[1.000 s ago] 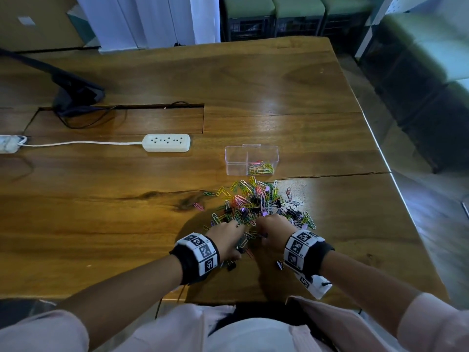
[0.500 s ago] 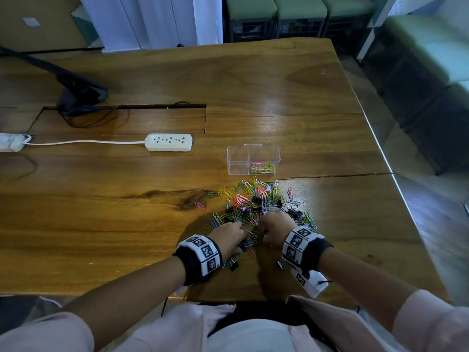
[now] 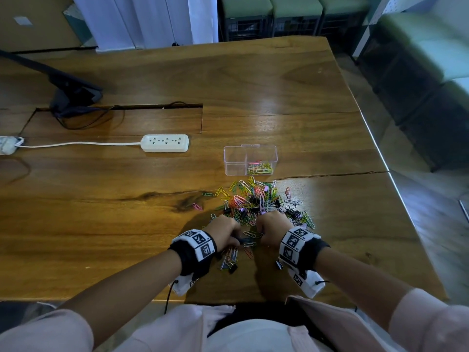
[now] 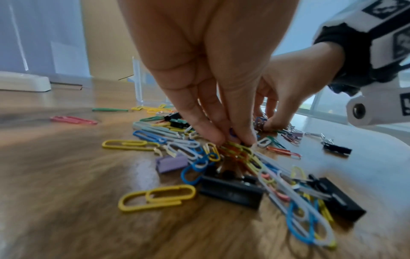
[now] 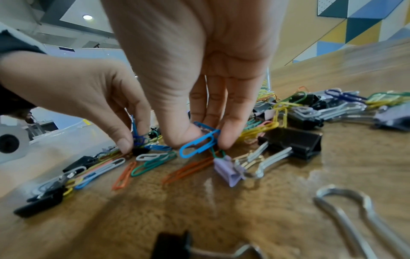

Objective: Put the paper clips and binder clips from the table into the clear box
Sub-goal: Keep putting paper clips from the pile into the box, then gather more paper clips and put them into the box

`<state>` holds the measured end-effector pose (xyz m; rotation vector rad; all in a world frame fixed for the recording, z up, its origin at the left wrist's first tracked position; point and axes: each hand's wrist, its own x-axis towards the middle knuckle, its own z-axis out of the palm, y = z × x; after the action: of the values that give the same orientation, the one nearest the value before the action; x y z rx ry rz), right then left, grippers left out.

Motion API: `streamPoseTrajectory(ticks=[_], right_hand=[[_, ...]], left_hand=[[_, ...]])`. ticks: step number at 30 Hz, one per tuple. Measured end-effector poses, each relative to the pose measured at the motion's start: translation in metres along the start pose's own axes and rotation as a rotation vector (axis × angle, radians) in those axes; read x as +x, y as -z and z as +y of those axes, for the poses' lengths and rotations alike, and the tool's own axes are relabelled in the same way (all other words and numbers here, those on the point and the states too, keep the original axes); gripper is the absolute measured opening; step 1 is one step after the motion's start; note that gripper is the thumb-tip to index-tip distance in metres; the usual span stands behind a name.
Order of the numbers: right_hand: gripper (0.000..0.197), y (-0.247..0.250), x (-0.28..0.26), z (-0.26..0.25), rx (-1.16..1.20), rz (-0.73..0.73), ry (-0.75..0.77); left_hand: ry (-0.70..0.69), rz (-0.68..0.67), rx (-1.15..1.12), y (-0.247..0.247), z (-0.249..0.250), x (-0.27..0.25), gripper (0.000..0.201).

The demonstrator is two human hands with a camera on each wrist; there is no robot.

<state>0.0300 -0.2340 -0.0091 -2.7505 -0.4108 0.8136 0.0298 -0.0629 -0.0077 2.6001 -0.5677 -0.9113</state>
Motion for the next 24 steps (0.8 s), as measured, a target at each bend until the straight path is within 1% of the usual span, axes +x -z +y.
streamPoseTrajectory(ticks=[3, 7, 11, 14, 17, 21, 24], right_hand=[[0.018, 0.000, 0.001, 0.004, 0.051, 0.014, -0.022], [0.016, 0.009, -0.001, 0.010, 0.227, 0.049, -0.054], [0.009, 0.031, 0.001, 0.019, 0.303, 0.102, -0.044], [0.009, 0.050, 0.007, 0.029, 0.378, 0.105, -0.059], [0.010, 0.074, 0.012, 0.035, 0.514, 0.173, -0.087], [0.011, 0.106, 0.024, 0.038, 0.651, 0.309, -0.149], [0.011, 0.125, 0.037, 0.038, 0.693, 0.408, -0.202]], left_hand=[[0.009, 0.033, -0.071, 0.001, -0.003, -0.002, 0.019], [0.017, 0.076, -0.140, 0.003, -0.005, -0.003, 0.017], [0.037, 0.164, -0.259, 0.010, -0.006, 0.001, 0.016], [0.044, 0.209, -0.305, 0.021, -0.007, 0.006, 0.017], [0.047, 0.232, -0.325, 0.036, -0.006, 0.013, 0.016], [0.037, 0.261, -0.238, 0.064, 0.003, 0.026, 0.016], [0.034, 0.290, -0.143, 0.089, 0.013, 0.036, 0.018]])
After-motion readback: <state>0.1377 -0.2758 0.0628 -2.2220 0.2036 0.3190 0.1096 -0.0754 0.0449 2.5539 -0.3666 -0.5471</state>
